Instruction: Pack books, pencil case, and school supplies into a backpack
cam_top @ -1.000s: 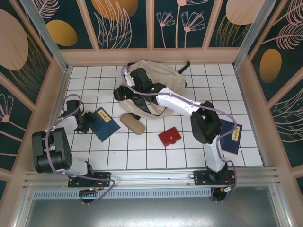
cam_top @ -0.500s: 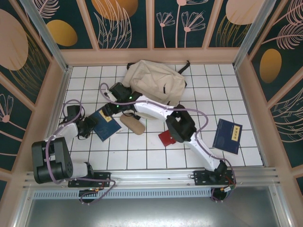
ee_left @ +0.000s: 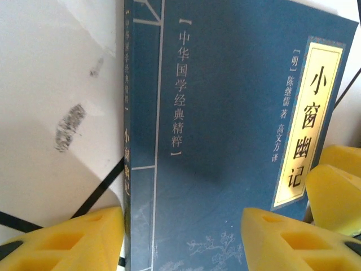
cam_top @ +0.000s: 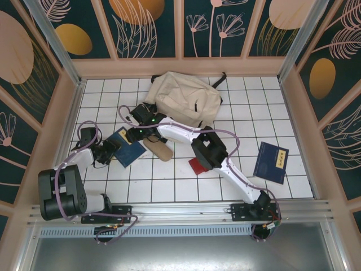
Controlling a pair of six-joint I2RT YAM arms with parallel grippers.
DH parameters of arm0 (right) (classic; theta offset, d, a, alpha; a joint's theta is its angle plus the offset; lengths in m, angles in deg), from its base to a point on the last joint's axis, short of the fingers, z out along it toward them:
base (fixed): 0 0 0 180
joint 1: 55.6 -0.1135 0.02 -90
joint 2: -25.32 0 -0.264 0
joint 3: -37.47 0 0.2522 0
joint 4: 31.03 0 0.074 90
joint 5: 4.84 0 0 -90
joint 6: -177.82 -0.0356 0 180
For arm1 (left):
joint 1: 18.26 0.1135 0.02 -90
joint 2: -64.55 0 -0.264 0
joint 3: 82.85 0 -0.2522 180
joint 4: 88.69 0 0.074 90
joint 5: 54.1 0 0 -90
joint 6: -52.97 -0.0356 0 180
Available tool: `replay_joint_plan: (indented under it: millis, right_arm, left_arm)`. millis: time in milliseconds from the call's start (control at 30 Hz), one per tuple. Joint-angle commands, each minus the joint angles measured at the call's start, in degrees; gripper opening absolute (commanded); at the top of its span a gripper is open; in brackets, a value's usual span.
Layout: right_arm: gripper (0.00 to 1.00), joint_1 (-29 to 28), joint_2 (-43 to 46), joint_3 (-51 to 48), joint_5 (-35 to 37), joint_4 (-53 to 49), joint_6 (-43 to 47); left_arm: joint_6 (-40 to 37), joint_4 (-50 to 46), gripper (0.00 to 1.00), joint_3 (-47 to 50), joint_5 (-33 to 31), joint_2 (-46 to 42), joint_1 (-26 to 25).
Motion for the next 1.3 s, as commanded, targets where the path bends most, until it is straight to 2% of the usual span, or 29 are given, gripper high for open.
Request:
replay_joint_plan:
  millis: [0, 333, 600, 667, 800, 933, 1100, 1267]
  right_arm:
    - [0.44, -0.5, -1.4, 2.3, -3.7, -2.5, 1.7]
    - [0.33, -0.5, 1.7, 2.5, -18.4, -1.9, 0.7]
    - [0.24, -0.1, 4.4, -0.2, -19.3, 0.5, -1.7]
    - [0.15, 0.0, 4.8, -0.3, -20.0, 1.0, -2.5]
    - [0.05, 0.2, 6.1, -0.7, -17.4, 1.8, -4.8]
    - [0.00, 1.2, 8.2, -2.3, -16.2, 3.2, -7.1]
    - [0.00, 3.0, 12.1, -5.3, -18.4, 7.2, -10.2]
    - [0.00, 6.5, 15.0, -9.2, -25.2, 12.1, -14.2]
  left_arm:
    - [0.7, 1.9, 0.55, 0.8, 2.9, 1.0, -0.1]
    - [0.9, 3.1, 0.53, 1.0, 3.0, 2.0, -0.1]
    - [0.8, 2.9, 0.52, 0.9, 1.2, 2.4, -0.1]
    - [0.8, 2.6, 0.52, 0.8, 0.7, 2.2, -0.1]
    - [0.6, 0.9, 0.54, -0.1, -1.5, 1.1, -0.1]
    - [0.6, -1.8, 0.60, -1.3, -4.7, -0.8, -0.1]
    - [1.8, -4.7, 0.76, -3.8, -8.2, -5.6, 0.0]
    - [2.1, -1.8, 0.94, -4.6, -3.1, -9.9, 0.0]
